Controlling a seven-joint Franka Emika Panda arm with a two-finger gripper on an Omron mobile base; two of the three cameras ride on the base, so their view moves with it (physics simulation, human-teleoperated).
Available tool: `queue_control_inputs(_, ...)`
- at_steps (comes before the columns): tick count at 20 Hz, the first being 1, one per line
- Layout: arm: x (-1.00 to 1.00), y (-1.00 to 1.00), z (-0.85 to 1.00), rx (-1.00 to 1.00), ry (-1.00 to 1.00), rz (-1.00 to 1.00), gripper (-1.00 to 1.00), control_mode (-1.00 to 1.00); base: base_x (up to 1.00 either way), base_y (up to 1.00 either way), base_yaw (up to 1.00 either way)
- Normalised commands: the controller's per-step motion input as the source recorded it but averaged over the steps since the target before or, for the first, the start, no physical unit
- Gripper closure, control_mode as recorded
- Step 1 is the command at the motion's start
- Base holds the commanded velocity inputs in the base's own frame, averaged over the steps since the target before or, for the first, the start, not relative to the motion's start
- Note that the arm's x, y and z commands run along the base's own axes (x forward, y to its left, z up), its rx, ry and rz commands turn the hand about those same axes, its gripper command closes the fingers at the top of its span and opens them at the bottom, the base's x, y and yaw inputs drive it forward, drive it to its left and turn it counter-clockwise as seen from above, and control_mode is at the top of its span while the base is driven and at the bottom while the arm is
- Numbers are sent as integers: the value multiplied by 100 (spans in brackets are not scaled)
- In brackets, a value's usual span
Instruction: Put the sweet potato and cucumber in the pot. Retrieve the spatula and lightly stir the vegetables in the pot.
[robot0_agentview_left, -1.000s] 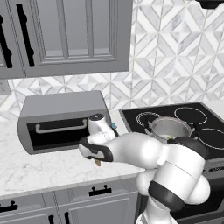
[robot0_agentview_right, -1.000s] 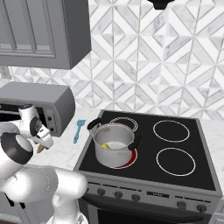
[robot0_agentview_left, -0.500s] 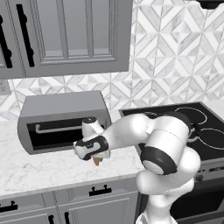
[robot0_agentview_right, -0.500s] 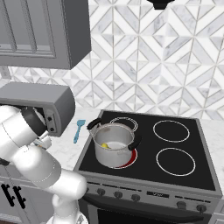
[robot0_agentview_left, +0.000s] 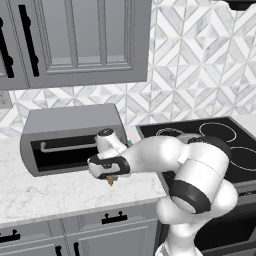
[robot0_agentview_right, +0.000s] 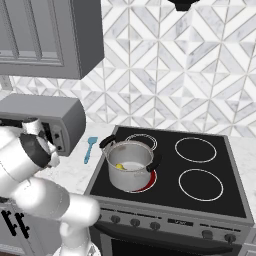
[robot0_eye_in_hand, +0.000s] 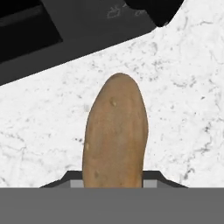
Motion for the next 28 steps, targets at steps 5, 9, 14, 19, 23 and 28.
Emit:
queue_control_inputs(5, -46, -75, 98, 11, -2, -4, 100, -100, 0, 0, 0)
queue_control_inputs(9, -41, -92, 100, 20, 0, -8, 100, -100, 0, 0, 0)
queue_control_inputs(14, -15, -100, 100, 17, 5, -11, 100, -100, 0, 0, 0)
queue_control_inputs(19, 4, -99, 97, 2, 1, -19, 100, -100, 0, 0, 0)
queue_control_inputs(23, 45, -86, 53, -3, 0, -20, 100, -100, 0, 0, 0)
queue_control_inputs(28, 54, -73, -4, -8, 0, -17, 100, -100, 0, 0, 0)
